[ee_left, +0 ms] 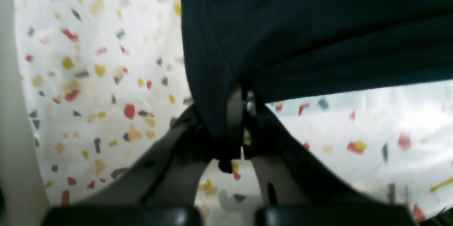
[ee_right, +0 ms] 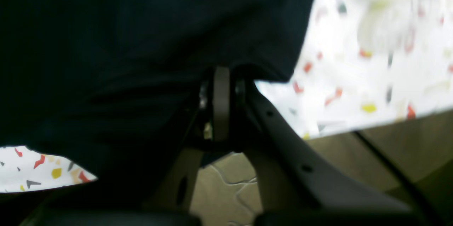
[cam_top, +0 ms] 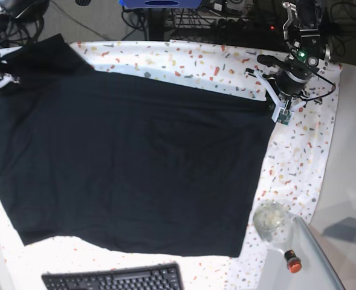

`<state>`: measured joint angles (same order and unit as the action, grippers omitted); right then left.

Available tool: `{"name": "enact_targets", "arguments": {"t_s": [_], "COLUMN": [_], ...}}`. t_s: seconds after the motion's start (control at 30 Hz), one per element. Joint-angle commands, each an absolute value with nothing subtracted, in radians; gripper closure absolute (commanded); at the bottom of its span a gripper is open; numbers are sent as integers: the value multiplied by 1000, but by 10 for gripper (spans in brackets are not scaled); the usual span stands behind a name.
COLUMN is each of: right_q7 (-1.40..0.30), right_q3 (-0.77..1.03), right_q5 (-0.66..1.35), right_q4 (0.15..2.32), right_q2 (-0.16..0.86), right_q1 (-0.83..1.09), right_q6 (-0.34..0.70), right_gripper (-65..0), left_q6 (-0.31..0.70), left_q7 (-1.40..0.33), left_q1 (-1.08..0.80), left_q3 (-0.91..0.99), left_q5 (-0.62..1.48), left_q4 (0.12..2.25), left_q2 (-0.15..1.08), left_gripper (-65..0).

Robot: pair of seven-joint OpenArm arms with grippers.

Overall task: Layout the t-shirt on the table in an organized manner, then fold the t-shirt properly
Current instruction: 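Grasp the shirt's shoulder edge with both grippers and lift it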

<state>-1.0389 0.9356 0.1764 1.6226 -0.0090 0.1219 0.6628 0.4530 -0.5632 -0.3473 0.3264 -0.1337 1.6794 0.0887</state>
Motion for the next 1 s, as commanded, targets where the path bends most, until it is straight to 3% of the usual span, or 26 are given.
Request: {"name": "enact_targets", "arguments": {"t_s": [0.0, 0.13, 0.37, 0.73, 0.97], "right_q7": [-1044, -1061, -1056, -944, -846], "right_q3": [912, 825, 696, 674, 674], "right_q5": [186, 186, 186, 186, 186], "right_q4": [1652, 1655, 1570, 1245, 1176], "right_q2": [4, 25, 90, 173, 186], "right_q1": [99, 42, -96, -278, -294], "right_q6": [641, 576, 441, 432, 432], "right_gripper": [0, 0, 0, 0, 0], "left_q6": [443, 443, 443, 443, 440], "left_q7": [-585, -671, -673, -667, -667], "left_q1": [-312, -231, -88, 116, 203], "left_q3": [331, 331, 329, 328, 329], "left_q5": [-139, -139, -139, -139, -139], "left_q4": [1709, 1707, 1570, 1323, 1247], "left_q2": [99, 87, 85, 68, 53], "left_gripper": [0, 0, 0, 0, 0]}}
